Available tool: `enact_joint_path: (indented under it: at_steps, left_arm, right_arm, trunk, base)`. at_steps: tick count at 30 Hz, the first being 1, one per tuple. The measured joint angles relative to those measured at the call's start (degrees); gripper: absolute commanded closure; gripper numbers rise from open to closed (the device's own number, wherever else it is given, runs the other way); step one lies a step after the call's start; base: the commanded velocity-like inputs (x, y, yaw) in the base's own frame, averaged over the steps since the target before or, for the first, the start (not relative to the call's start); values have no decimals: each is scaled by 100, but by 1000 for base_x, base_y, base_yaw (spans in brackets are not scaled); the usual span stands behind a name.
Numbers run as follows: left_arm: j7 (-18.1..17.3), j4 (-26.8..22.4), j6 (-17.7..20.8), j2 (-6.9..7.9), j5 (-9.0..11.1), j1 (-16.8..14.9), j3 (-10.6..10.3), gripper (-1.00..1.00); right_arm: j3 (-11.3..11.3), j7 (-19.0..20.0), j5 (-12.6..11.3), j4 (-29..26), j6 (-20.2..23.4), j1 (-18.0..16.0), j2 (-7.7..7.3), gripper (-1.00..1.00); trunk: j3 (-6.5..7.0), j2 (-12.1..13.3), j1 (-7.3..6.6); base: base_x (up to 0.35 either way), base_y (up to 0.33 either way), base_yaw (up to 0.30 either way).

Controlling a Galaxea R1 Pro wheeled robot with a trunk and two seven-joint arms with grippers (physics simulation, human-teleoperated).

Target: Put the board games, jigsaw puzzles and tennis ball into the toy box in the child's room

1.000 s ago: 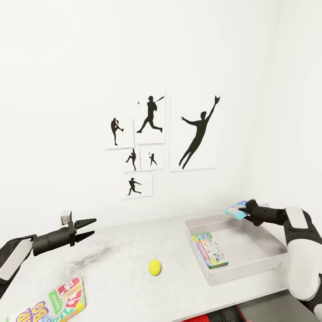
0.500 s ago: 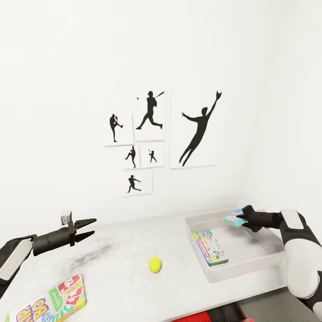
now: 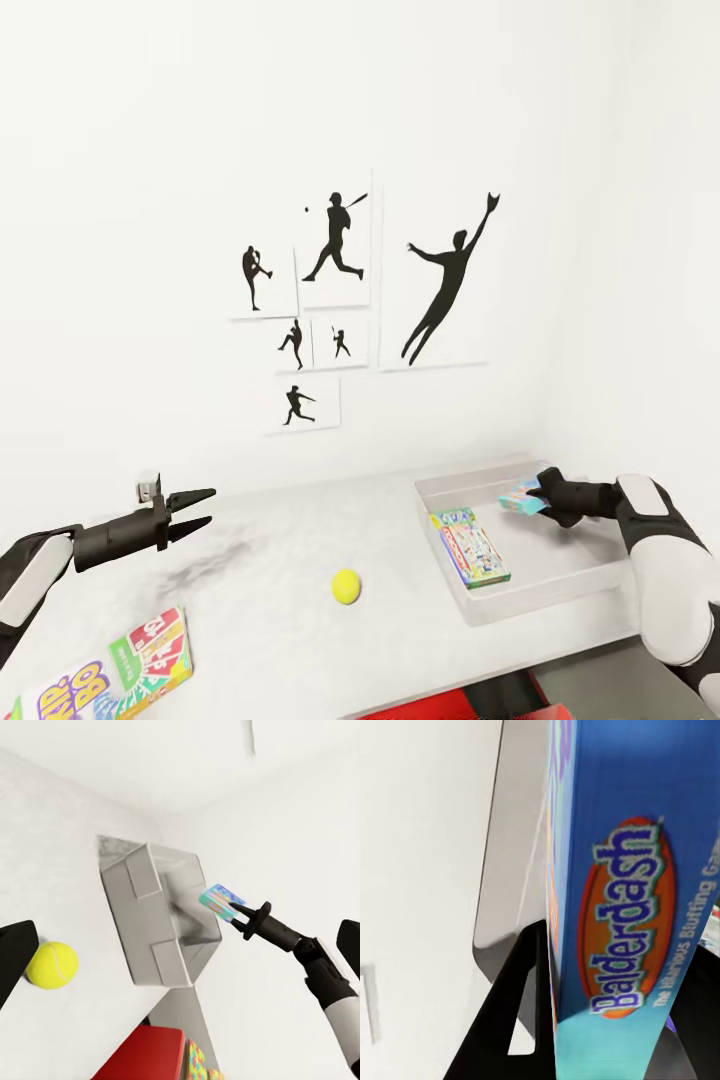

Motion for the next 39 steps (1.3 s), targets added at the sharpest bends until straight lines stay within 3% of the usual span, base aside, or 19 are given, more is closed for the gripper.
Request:
enact_joint_path:
  at_steps: [17,28,35,39]
  left_arm:
    - [5,0,-7,-2,0,3,-8,-100]
    - [3,2,0,-1,0,4,-9,-100]
    - [3,1,0,-1,0,4,-16,-100]
    - [2,1,-2,-1,-7,4,-65,-100]
  right_arm:
    - [37,55,14,90,-240,5,3,100]
    - [48,79,9,88,-654,-10,3,100]
    - [332,79,18,87,-701,-130,4,100]
    - [524,85,2,86,-933,-175,13,100]
  trunk:
    - [-148,8,-2]
    - [-249,9,-2]
    - [-315,9,-2]
    - [-352,9,-2]
  base:
    - [0,0,0]
    - [0,0,0]
    - [0,0,0]
    - [0,0,0]
